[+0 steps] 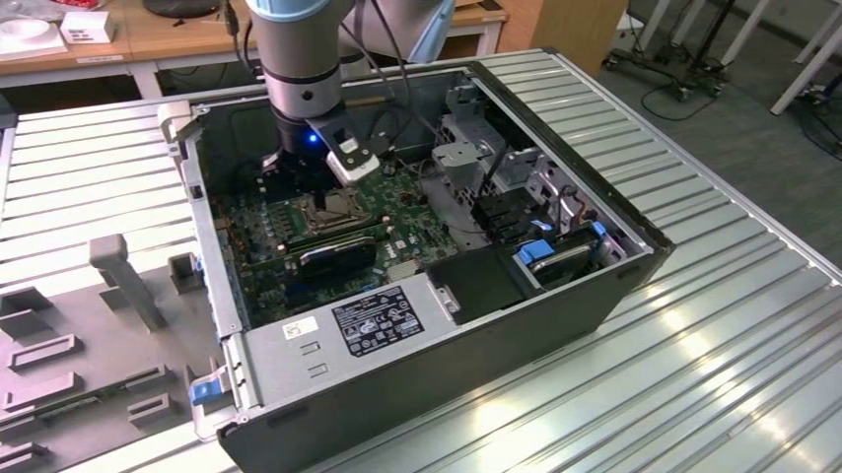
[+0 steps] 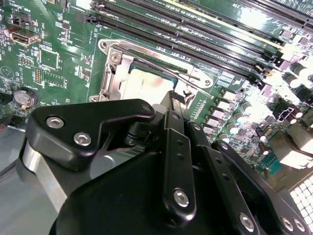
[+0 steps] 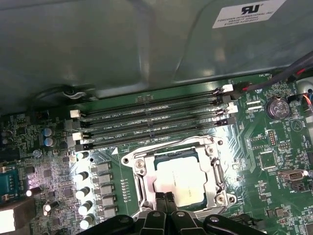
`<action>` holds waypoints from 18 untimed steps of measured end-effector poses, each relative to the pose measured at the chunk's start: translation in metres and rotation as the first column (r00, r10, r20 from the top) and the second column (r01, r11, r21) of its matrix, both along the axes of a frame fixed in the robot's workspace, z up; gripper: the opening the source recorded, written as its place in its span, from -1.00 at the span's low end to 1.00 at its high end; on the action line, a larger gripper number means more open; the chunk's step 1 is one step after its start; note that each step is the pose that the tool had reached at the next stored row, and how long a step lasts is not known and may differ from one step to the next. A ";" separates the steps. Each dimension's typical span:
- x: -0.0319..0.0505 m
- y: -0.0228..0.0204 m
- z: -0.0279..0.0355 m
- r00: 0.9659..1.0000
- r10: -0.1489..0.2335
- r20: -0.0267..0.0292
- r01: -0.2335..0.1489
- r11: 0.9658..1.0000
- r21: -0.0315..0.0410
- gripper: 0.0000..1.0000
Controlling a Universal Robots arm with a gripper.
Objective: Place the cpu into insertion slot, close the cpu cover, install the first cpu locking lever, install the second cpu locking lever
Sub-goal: 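Install the first cpu locking lever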
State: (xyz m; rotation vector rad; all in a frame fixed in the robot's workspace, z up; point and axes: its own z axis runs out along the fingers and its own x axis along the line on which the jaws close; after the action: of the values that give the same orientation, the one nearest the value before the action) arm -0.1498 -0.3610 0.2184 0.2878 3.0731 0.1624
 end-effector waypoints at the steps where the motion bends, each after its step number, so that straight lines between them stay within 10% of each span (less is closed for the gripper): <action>1: 0.0000 0.0000 0.0000 1.000 0.000 0.000 0.000 1.000 0.000 -0.79; 6: 0.0065 -0.0002 0.0000 1.000 0.000 -0.009 0.000 1.000 0.000 -0.79; 14: 0.0202 -0.0004 -0.0001 0.999 0.000 -0.053 0.000 1.000 0.000 -0.79; 18: 0.0206 -0.0004 -0.0001 0.997 -0.001 -0.078 0.000 1.000 -0.023 -0.79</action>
State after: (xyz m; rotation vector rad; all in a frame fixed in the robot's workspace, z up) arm -0.1292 -0.3614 0.2184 0.3008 3.1496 0.1189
